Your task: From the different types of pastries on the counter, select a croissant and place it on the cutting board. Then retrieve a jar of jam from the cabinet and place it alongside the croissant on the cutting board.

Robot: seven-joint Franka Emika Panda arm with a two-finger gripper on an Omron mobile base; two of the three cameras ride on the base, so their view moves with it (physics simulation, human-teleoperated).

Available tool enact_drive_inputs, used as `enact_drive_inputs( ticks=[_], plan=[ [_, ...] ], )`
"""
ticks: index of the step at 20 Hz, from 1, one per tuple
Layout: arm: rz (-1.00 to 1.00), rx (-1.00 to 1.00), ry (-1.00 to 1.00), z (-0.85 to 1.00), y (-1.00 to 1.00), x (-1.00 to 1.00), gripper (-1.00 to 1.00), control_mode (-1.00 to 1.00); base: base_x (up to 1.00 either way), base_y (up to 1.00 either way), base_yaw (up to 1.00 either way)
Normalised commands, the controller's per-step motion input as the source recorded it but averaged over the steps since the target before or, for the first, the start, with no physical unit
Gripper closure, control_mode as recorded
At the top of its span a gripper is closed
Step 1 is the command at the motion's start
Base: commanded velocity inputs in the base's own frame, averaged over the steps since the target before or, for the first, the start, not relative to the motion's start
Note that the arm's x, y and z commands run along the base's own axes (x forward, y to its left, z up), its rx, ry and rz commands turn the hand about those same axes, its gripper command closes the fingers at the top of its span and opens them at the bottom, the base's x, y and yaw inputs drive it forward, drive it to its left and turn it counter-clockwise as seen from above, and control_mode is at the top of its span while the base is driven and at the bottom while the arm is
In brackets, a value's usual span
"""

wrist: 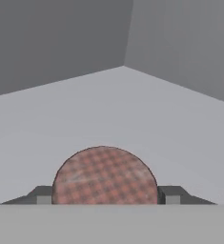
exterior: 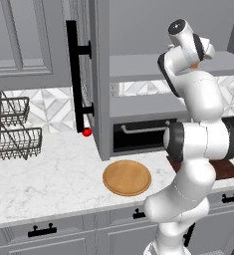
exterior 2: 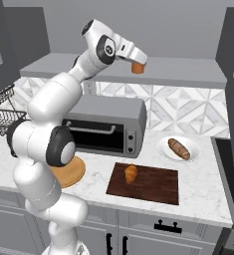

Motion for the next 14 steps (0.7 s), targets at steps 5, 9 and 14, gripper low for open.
enact_drive_inputs(
  ticks=[5,9,14],
  plan=[
    [0.05,0.00,-0.22,0.69,-0.04,0.00,1.00,-1.00,0.00,0.00,0.00],
    [0.06,-0.03,-0.32,0.76,-0.09,-0.12,1.00,-1.00,0.00,0.00,0.00],
    [0.00,-0.01,-0.01,0.02,0.00,-0.38,1.00,-1.00,0.00,0.00,0.00]
  ],
)
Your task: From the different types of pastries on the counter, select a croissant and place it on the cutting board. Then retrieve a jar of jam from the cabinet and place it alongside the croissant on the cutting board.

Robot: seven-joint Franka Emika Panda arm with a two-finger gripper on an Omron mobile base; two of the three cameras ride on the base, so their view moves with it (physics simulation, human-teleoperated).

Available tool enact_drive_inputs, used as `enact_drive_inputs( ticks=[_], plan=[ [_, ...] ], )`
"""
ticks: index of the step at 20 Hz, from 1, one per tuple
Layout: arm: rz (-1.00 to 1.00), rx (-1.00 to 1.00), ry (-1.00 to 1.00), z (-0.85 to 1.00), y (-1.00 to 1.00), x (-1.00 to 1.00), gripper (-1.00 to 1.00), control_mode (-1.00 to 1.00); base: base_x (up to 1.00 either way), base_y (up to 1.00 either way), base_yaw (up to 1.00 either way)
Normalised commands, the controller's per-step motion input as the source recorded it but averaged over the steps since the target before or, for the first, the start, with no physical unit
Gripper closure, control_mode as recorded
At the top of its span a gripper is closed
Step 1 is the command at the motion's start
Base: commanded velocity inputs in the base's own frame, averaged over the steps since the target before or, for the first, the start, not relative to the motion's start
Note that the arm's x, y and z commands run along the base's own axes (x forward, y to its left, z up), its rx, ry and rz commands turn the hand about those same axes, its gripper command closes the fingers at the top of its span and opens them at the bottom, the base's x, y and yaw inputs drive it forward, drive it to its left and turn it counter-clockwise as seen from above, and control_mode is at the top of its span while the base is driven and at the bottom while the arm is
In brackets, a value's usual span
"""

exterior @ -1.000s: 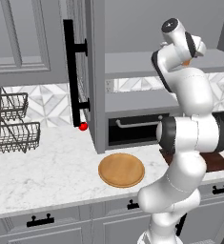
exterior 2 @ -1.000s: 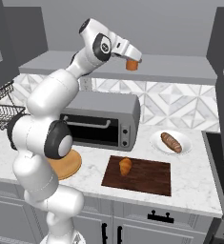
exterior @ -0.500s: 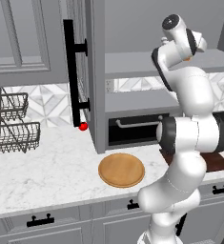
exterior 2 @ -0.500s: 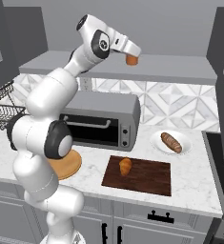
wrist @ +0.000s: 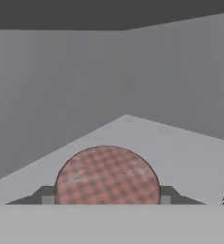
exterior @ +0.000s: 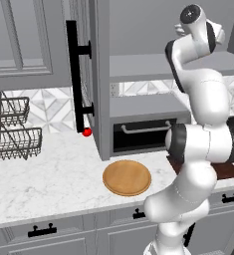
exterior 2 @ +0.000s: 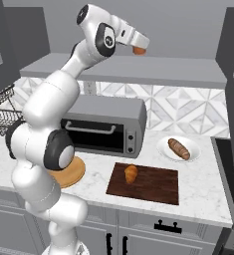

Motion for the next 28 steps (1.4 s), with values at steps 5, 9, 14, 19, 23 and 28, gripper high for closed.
enact_drive_inputs(
  ticks=[5,9,14,19,23,28],
  plan=[
    [0.01,-0.11,-0.23,0.61,-0.05,-1.00,1.00,-1.00,0.00,0.00,0.00],
    [0.00,-0.10,-0.18,0.49,-0.09,-1.00,1.00,-1.00,0.00,0.00,0.00],
    [0.00,0.00,-0.01,0.00,-0.08,-0.58,1.00,-1.00,0.00,0.00,0.00],
    [0.00,0.00,0.14,0.00,-0.17,-1.00,1.00,-1.00,0.00,0.00,0.00],
    [0.00,0.00,0.08,0.00,-0.11,-1.00,1.00,-1.00,0.00,0.00,0.00],
    [-0.01,0.00,-0.02,0.00,-0.06,-0.57,1.00,-1.00,0.00,0.00,0.00]
  ],
)
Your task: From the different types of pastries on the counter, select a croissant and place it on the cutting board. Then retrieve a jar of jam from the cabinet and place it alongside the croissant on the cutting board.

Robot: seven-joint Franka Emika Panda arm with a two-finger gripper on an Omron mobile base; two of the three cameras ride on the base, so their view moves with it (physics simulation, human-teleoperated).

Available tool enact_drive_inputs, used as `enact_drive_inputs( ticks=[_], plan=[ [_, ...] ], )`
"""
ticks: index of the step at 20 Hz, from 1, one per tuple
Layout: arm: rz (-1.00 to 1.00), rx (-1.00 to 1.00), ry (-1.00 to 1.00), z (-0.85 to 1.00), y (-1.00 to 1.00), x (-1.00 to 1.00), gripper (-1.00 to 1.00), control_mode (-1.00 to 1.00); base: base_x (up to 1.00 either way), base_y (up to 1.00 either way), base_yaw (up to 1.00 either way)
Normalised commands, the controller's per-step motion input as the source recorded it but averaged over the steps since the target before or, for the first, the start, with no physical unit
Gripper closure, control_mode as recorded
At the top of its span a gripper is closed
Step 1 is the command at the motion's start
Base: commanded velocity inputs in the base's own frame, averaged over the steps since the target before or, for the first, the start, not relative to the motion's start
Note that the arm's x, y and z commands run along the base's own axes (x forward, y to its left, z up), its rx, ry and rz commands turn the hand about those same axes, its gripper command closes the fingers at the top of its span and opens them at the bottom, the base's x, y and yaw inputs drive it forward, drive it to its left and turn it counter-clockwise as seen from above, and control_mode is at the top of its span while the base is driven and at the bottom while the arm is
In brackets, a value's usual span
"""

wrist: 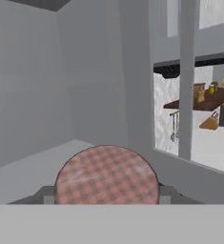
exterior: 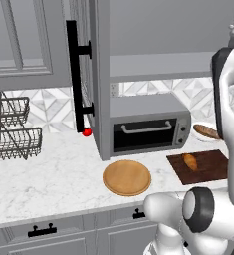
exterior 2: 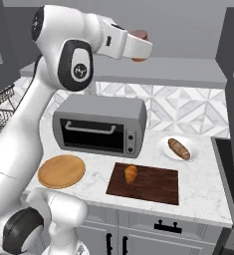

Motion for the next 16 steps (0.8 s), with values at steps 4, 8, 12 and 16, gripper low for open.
enact_drive_inputs(
  ticks=[4,8,12,16],
  plan=[
    [0.02,-0.06,-0.19,-0.43,0.00,-0.88,1.00,-1.00,0.00,0.00,0.00],
    [0.08,-0.13,-0.18,-0.76,0.05,-1.00,1.00,-1.00,0.00,0.00,0.00],
    [0.09,-0.11,-0.09,-0.88,0.04,-1.00,1.00,-1.00,0.00,0.00,0.00],
    [0.02,-0.06,0.02,-0.74,0.00,-0.78,1.00,-1.00,0.00,0.00,0.00]
  ],
)
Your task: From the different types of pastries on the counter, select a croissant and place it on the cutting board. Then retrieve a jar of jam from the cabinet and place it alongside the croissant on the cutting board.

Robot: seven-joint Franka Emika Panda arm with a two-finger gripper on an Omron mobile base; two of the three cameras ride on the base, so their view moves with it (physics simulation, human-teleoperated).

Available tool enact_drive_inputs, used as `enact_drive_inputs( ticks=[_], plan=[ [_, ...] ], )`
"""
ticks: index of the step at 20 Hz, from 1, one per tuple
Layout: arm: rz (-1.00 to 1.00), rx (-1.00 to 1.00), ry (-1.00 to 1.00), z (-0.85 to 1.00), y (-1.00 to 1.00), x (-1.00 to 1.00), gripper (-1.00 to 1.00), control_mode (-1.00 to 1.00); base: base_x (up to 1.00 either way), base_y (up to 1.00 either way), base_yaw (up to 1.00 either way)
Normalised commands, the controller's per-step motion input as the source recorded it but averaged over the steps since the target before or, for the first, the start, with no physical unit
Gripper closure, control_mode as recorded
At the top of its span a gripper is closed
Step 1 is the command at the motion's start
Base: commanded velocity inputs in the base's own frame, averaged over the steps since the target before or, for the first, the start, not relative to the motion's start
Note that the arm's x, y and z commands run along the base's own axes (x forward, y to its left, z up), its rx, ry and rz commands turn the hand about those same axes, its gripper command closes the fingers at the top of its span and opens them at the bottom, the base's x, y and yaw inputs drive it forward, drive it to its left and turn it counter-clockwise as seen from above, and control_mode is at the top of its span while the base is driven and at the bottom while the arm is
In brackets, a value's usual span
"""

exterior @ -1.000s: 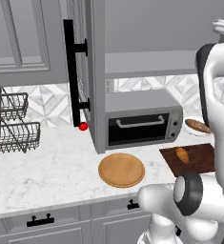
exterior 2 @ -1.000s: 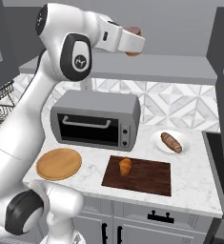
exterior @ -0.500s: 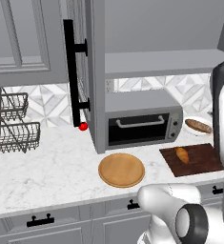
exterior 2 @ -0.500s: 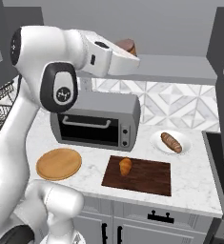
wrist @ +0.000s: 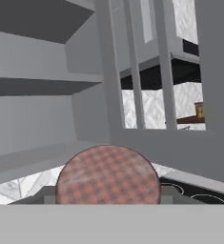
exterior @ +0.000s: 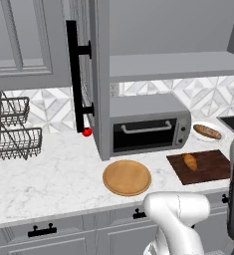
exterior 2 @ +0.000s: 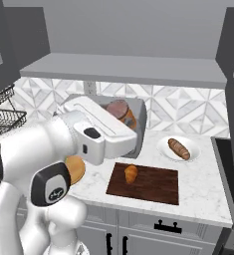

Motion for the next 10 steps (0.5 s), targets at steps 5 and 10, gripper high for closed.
enact_drive_inputs(
  ticks=[5,10],
  plan=[
    [0.03,0.00,0.08,-0.23,0.00,-0.13,1.00,-1.00,0.00,0.00,0.00],
    [0.24,0.00,0.21,-0.61,0.00,-0.04,1.00,-1.00,0.00,0.00,0.00]
  ],
)
